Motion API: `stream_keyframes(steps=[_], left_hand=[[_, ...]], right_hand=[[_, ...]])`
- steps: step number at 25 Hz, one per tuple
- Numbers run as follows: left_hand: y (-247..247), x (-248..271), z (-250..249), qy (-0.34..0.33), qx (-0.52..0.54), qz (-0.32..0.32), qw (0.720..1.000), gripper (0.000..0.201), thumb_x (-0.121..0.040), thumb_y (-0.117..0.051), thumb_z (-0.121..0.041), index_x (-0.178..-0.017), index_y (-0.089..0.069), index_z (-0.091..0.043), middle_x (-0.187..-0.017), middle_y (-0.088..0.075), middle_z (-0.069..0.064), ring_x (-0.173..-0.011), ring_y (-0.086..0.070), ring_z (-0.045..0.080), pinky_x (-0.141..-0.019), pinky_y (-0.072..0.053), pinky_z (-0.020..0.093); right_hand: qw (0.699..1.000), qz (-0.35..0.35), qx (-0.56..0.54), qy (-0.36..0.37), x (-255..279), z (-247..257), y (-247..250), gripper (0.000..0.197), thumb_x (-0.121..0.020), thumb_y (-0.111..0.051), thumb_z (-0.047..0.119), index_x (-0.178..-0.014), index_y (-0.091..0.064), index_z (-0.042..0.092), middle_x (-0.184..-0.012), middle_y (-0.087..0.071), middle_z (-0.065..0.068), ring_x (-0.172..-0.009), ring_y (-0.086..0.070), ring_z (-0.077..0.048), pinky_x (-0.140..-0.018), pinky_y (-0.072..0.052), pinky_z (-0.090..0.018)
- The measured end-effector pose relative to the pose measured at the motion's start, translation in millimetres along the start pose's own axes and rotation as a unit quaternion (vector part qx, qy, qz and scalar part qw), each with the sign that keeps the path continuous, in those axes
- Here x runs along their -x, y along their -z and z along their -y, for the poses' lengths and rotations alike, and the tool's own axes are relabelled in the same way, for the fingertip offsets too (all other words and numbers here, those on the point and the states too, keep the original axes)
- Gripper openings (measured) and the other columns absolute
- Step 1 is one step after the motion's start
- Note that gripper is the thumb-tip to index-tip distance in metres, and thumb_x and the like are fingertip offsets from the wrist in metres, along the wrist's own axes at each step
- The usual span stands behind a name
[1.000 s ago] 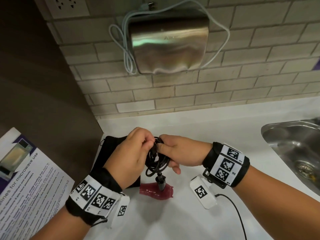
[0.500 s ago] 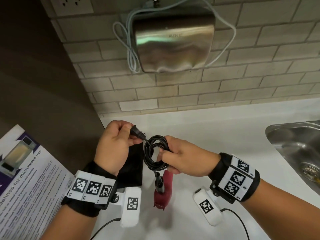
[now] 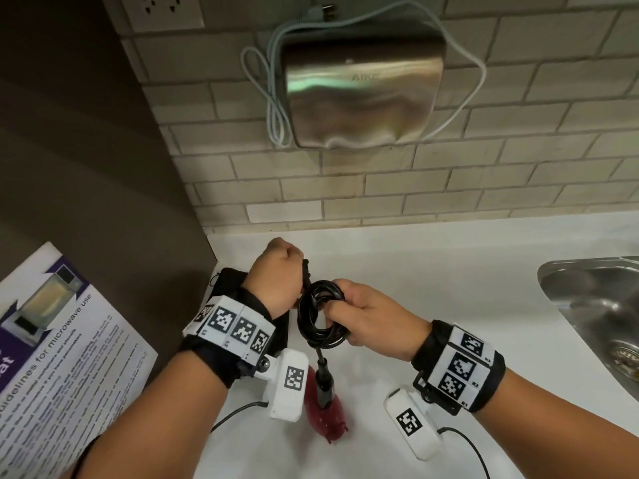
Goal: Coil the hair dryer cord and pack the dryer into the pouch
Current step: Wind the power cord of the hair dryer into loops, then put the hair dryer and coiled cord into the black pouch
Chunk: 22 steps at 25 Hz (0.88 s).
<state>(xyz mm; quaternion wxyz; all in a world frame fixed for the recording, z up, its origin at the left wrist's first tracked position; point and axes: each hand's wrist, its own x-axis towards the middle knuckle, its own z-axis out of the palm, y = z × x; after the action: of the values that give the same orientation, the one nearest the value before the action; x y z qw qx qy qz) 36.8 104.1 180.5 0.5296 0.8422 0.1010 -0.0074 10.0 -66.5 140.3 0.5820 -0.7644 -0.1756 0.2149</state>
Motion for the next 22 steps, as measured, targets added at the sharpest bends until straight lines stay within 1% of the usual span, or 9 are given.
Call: stream_keyframes(steps=[4, 8, 9, 11, 13, 15, 17, 19, 22], left_hand=[[-9, -4, 2, -0.047, -0.095, 0.018, 0.994, 0.035, -0.104, -0.049, -0.039, -0.110, -0.062, -0.008, -0.097, -0.066, 0.005, -0.086, -0.061, 0.021, -0.069, -0.041, 0.029], [-24, -12, 15, -0.002, 0.038, 0.046, 0.998, 0.030, -0.097, -0.064, -0.040, -0.103, -0.063, -0.010, -0.097, -0.070, 0.016, -0.070, -0.068, 0.023, -0.051, -0.053, 0.028], [-30, -12, 17, 0.002, 0.076, 0.050, 0.996, 0.029, -0.095, -0.066, -0.039, -0.106, -0.064, -0.012, -0.103, -0.071, 0.019, -0.073, -0.071, 0.025, -0.054, -0.057, 0.030], [-40, -10, 29, -0.008, 0.084, 0.043, 0.996, 0.038, -0.092, -0.068, -0.048, -0.120, -0.064, -0.024, -0.117, -0.071, 0.012, -0.094, -0.072, 0.025, -0.078, -0.063, 0.041], [-49, 1, 50, -0.013, 0.017, 0.050, 0.999, 0.066, -0.085, -0.066, -0.063, -0.141, -0.052, -0.031, -0.132, -0.064, 0.000, -0.115, -0.063, 0.017, -0.099, -0.052, 0.036], [-59, 22, 81, 0.003, -0.078, 0.130, 0.988, 0.099, -0.068, -0.066, -0.080, -0.150, -0.041, -0.030, -0.145, -0.053, -0.007, -0.128, -0.056, 0.015, -0.107, -0.045, 0.033], [-72, 48, 111, 0.010, -0.197, 0.228, 0.954, 0.114, -0.054, -0.068, -0.087, -0.150, -0.039, -0.033, -0.146, -0.044, -0.013, -0.130, -0.054, 0.016, -0.109, -0.045, 0.036], [-87, 62, 141, 0.007, -0.276, 0.265, 0.924, 0.099, -0.056, -0.074, -0.079, -0.142, -0.046, -0.037, -0.145, -0.041, -0.013, -0.122, -0.056, 0.016, -0.102, -0.053, 0.038], [-102, 59, 169, 0.029, -0.274, 0.248, 0.929, 0.057, -0.076, -0.077, -0.046, -0.130, -0.059, -0.036, -0.162, -0.021, -0.010, -0.135, -0.049, 0.023, -0.096, -0.057, 0.033]], right_hand=[[0.997, 0.003, -0.069, -0.029, -2, -5, 3, 0.037, -0.102, -0.065, 0.043, -0.097, -0.060, 0.007, -0.077, -0.052, -0.015, -0.046, -0.041, -0.013, -0.042, -0.035, -0.023], [0.994, -0.059, -0.036, -0.089, -12, -16, 12, 0.048, -0.101, -0.064, 0.047, -0.102, -0.071, -0.001, -0.065, -0.057, -0.009, -0.040, -0.043, -0.013, -0.036, -0.035, -0.023], [0.993, -0.070, -0.025, -0.093, -14, -21, 16, 0.046, -0.102, -0.064, 0.044, -0.104, -0.071, -0.001, -0.068, -0.059, -0.012, -0.040, -0.044, -0.013, -0.037, -0.036, -0.023], [0.988, -0.118, -0.012, -0.102, -21, -33, 27, 0.041, -0.103, -0.062, 0.038, -0.104, -0.072, -0.001, -0.074, -0.060, -0.013, -0.045, -0.048, -0.014, -0.039, -0.040, -0.023], [0.976, -0.188, -0.026, -0.111, -28, -49, 43, 0.039, -0.104, -0.061, 0.035, -0.103, -0.070, -0.003, -0.076, -0.060, -0.013, -0.047, -0.050, -0.017, -0.039, -0.042, -0.025], [0.958, -0.255, -0.043, -0.121, -32, -68, 55, 0.037, -0.106, -0.059, 0.031, -0.102, -0.067, -0.005, -0.074, -0.061, -0.014, -0.041, -0.050, -0.018, -0.037, -0.042, -0.025], [0.945, -0.297, -0.040, -0.130, -33, -86, 61, 0.033, -0.108, -0.055, 0.029, -0.104, -0.067, -0.002, -0.071, -0.063, -0.012, -0.036, -0.050, -0.015, -0.036, -0.042, -0.023], [0.942, -0.301, -0.015, -0.143, -36, -104, 64, 0.032, -0.109, -0.053, 0.029, -0.107, -0.066, 0.000, -0.072, -0.065, -0.012, -0.038, -0.053, -0.017, -0.036, -0.044, -0.024], [0.943, -0.264, 0.107, -0.173, -41, -131, 71, 0.034, -0.108, -0.049, 0.036, -0.108, -0.063, 0.005, -0.081, -0.067, -0.015, -0.055, -0.059, -0.028, -0.051, -0.049, -0.032]])
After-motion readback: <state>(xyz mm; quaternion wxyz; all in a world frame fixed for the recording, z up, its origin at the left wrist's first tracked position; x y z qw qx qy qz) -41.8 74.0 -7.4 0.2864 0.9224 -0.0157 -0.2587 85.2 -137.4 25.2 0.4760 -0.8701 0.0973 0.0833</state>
